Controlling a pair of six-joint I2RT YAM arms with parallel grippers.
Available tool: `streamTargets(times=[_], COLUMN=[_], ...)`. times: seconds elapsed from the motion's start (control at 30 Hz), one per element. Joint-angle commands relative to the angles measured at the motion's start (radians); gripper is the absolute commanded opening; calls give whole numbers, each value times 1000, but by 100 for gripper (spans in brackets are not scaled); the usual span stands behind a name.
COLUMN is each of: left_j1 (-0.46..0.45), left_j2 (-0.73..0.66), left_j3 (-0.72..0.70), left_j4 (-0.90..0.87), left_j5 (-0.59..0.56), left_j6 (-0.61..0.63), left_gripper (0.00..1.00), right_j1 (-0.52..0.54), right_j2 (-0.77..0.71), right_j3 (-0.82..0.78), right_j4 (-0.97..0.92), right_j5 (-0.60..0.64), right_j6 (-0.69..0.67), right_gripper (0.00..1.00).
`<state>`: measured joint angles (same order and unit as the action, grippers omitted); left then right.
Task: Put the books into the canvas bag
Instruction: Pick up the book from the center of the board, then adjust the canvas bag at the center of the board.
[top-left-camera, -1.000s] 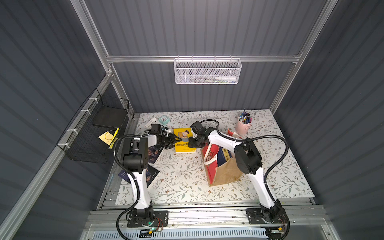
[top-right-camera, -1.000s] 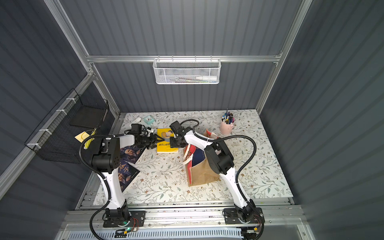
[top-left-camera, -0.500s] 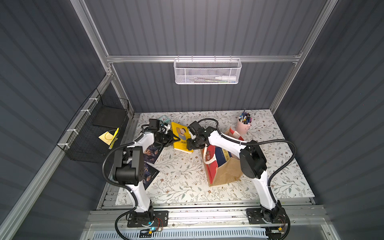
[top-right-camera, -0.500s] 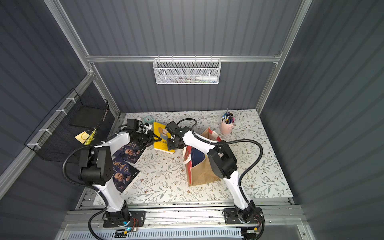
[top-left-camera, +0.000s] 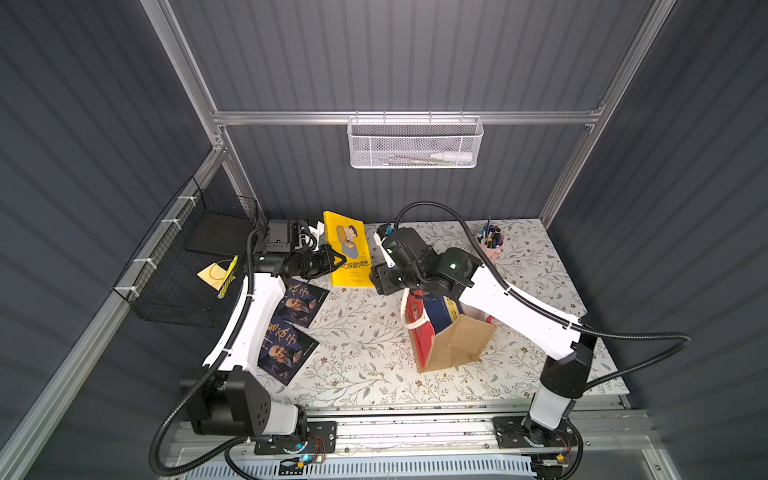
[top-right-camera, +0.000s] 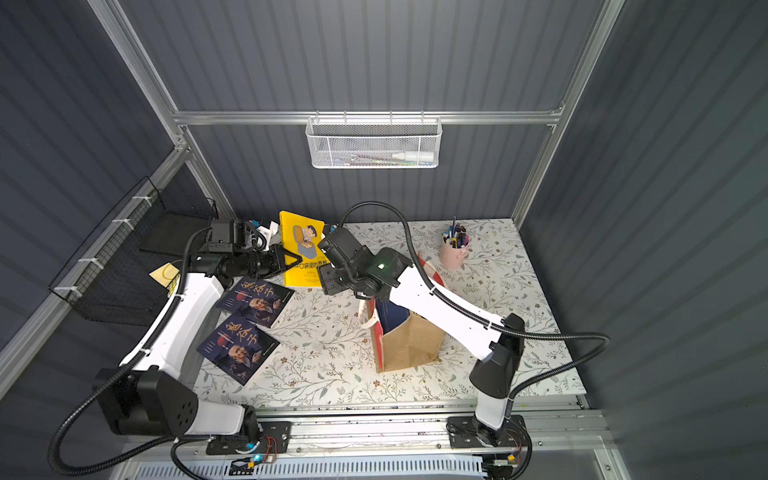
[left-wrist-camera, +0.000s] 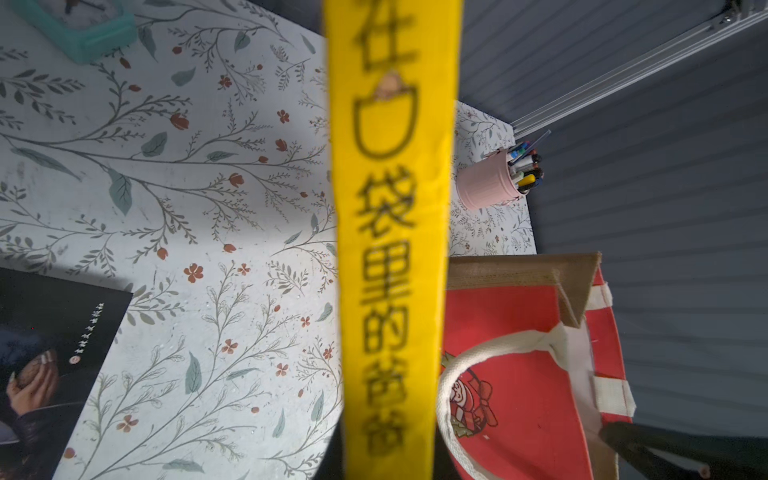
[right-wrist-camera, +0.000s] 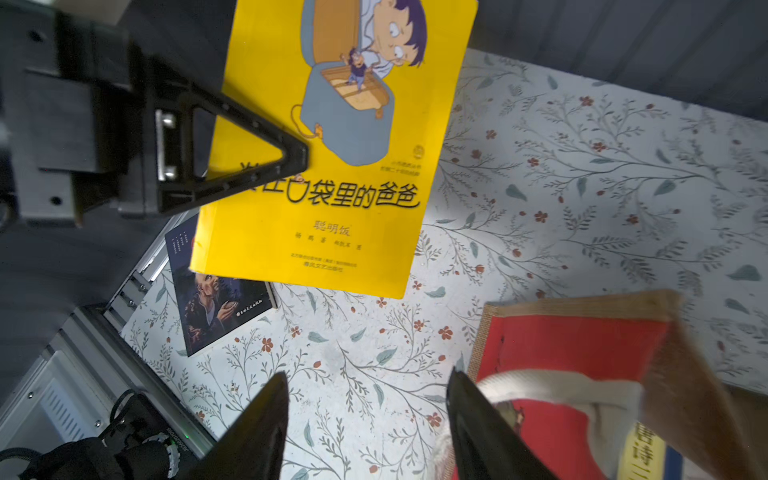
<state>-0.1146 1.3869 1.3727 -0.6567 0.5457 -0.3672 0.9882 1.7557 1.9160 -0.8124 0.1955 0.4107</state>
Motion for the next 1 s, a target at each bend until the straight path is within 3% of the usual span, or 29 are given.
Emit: streamTargets(times=[0.0, 0.3, 0.43, 0.63, 0.73, 0.97], left_j1=[-31, -145, -254, -441, -535, -715], left_j2=[-71, -112, -92, 1, 63, 248], left_j3=[32, 78, 111, 206, 270, 393], left_j4=[83, 263, 289, 295, 280, 213], left_j5=[42, 37, -18, -92, -133, -208], left_j6=[-44, -197, -203, -172, -141, -54], left_gripper=[0, 0, 0, 0, 0, 0], right_j1=[19, 12, -85, -367, -474, -625], right_j2=[-69, -326, -424, -579, -584, -572], right_j3=[-41, -106, -133, -297, -318, -342], right_j4=[-75, -173, -344, -425, -462, -506], right_j5=[80, 205, 244, 66, -47, -215], right_j6=[-2, -28, -6, 30, 0, -67], right_gripper=[63, 67, 72, 74, 76, 78])
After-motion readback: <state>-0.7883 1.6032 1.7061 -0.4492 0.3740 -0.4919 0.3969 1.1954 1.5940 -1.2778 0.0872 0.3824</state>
